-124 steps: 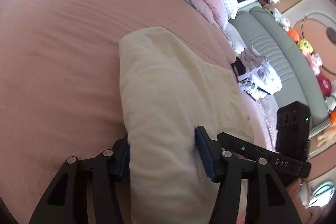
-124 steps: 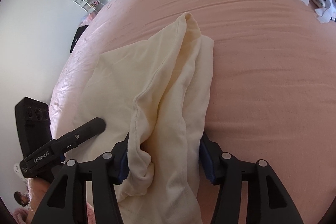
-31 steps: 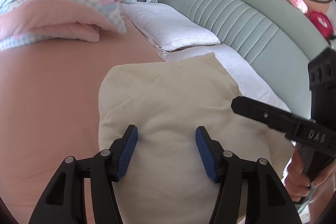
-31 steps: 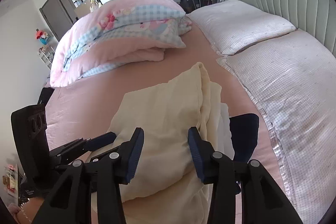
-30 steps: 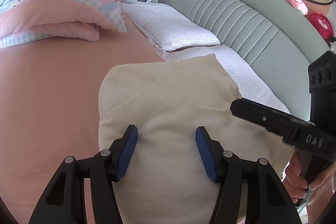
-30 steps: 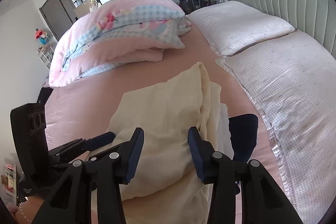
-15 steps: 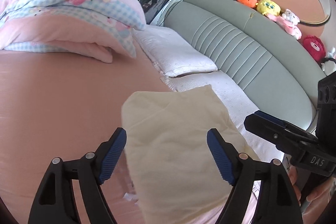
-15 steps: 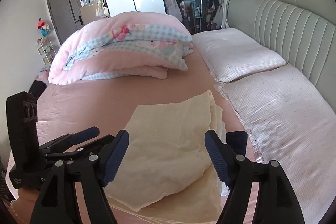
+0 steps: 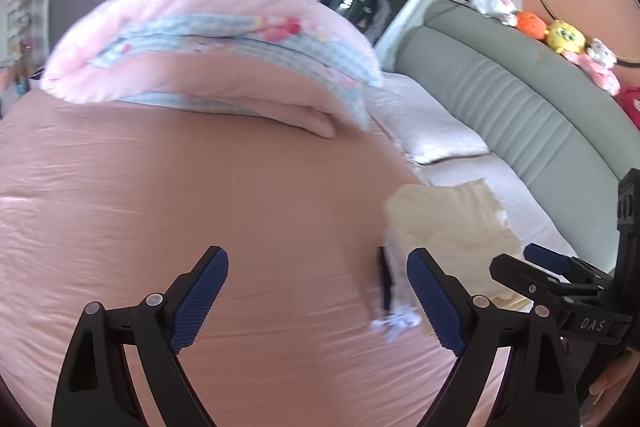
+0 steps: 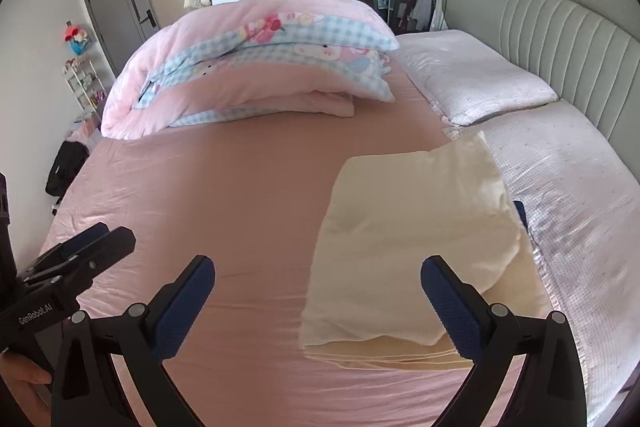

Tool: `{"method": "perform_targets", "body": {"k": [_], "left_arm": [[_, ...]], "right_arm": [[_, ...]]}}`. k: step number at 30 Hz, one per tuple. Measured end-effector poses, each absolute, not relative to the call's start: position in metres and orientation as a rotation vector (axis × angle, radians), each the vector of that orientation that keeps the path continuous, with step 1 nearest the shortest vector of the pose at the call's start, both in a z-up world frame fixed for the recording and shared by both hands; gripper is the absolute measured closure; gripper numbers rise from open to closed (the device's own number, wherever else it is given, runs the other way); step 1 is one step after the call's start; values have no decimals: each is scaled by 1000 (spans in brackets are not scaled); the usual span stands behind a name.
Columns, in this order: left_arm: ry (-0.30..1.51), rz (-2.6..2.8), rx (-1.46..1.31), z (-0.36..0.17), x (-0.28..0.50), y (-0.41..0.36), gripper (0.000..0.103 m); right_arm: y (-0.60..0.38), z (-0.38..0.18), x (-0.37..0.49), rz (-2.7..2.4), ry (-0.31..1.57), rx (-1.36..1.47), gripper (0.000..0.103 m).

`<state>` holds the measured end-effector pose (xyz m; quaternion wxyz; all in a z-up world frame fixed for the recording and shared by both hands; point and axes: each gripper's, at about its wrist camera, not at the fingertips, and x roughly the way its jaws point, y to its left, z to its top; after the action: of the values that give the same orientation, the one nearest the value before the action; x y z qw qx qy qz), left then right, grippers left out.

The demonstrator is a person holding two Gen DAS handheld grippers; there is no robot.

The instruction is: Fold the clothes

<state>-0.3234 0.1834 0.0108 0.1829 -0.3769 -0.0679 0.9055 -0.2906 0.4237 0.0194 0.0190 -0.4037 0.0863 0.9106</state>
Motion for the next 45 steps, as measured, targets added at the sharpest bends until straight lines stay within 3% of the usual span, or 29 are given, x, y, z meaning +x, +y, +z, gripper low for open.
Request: {"method": "perform_targets", "body": {"k": [11, 17, 21, 25, 33, 38, 45], "left_arm": [[-150, 3001, -967, 89, -225, 26, 11], [-238, 3027, -979, 104, -153, -20, 11], [-125, 3088, -1068, 95, -118, -25, 11], [-233, 3060, -1076, 84, -74, -36, 11], [-208, 3026, -1124, 62, -11, -29, 11], [-264, 3024, -1119, 61, 26, -23, 11], [-164, 2972, -1102, 59, 55, 0, 11]], "right_arm": [[271, 58, -245, 2874, 67, -1214, 0], [231, 105, -170, 2894, 4, -1072, 0], [219, 114, -120, 2885, -46, -1031, 0], [222, 110, -77, 2859, -10, -1031, 0], [224, 90, 5, 2834, -34, -1054, 0], [235, 73, 36, 2795, 49, -1149, 0], [245, 86, 80, 2750, 55, -1049, 0]]}}
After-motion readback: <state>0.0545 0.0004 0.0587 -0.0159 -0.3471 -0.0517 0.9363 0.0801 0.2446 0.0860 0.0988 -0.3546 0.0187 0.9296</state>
